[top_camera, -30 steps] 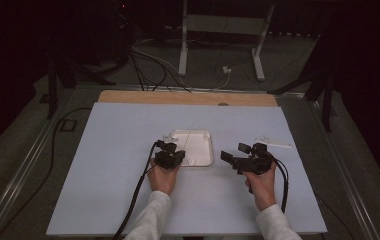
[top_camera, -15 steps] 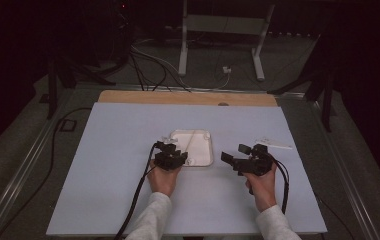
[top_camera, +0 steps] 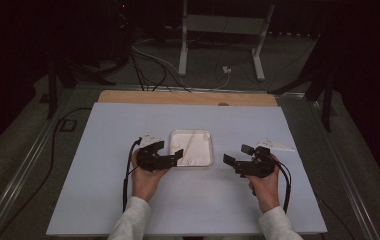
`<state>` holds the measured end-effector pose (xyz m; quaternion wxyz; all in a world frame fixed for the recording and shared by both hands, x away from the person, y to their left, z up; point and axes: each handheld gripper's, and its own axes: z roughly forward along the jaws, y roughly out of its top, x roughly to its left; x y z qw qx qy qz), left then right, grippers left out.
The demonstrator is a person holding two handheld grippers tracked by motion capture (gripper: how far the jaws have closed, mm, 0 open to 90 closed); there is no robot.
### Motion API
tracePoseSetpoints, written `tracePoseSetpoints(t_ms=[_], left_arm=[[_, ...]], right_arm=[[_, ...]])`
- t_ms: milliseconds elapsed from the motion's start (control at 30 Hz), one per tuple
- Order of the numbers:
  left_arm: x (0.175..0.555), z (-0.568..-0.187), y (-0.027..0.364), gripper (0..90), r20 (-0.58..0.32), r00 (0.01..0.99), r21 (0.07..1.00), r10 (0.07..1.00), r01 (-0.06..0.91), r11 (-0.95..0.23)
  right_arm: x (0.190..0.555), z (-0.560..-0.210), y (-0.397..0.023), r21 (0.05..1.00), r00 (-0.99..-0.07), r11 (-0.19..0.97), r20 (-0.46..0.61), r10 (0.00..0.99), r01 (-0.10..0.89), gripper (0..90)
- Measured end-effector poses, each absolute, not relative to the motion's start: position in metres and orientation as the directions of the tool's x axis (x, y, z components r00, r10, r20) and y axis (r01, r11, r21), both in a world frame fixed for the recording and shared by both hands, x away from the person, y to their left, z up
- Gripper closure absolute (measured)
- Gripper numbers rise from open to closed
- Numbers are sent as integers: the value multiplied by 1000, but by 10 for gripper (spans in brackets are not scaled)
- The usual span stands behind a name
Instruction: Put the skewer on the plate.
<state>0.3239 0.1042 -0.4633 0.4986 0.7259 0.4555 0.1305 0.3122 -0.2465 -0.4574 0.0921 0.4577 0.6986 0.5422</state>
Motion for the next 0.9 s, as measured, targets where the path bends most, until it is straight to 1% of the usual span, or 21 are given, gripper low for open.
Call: tracePoseSetpoints(t_ms=[33, 133, 167, 200, 367, 533, 667, 900], left_arm=[[320, -460, 109, 153, -261, 557, 849, 788, 521, -87], [309, -453, 124, 65, -245, 567, 863, 786, 497, -90], [306, -451, 128, 23, -234, 570, 867, 788, 489, -96], [302, -449, 133, 8, -224, 570, 874, 791, 476, -95], [280, -443, 157, 6, -184, 585, 914, 789, 398, -82], [260, -441, 178, 6, -147, 592, 933, 792, 349, -87], [249, -444, 193, 7, -126, 575, 939, 809, 333, -91], [239, -454, 211, 7, -112, 546, 935, 830, 340, -98]], right_arm=[[311, -457, -248, 845, -568, -1, 360, 740, 535, 0], [306, -456, -253, 856, -573, 13, 336, 747, 518, 0], [304, -456, -255, 860, -574, 14, 329, 750, 510, 0], [302, -455, -258, 863, -574, 12, 326, 751, 505, 0], [292, -457, -272, 879, -577, 20, 295, 762, 476, 0], [281, -467, -285, 888, -573, 53, 249, 781, 457, 0], [274, -470, -295, 891, -561, 31, 259, 786, 454, 0], [266, -468, -301, 902, -553, 40, 227, 802, 429, 0]])
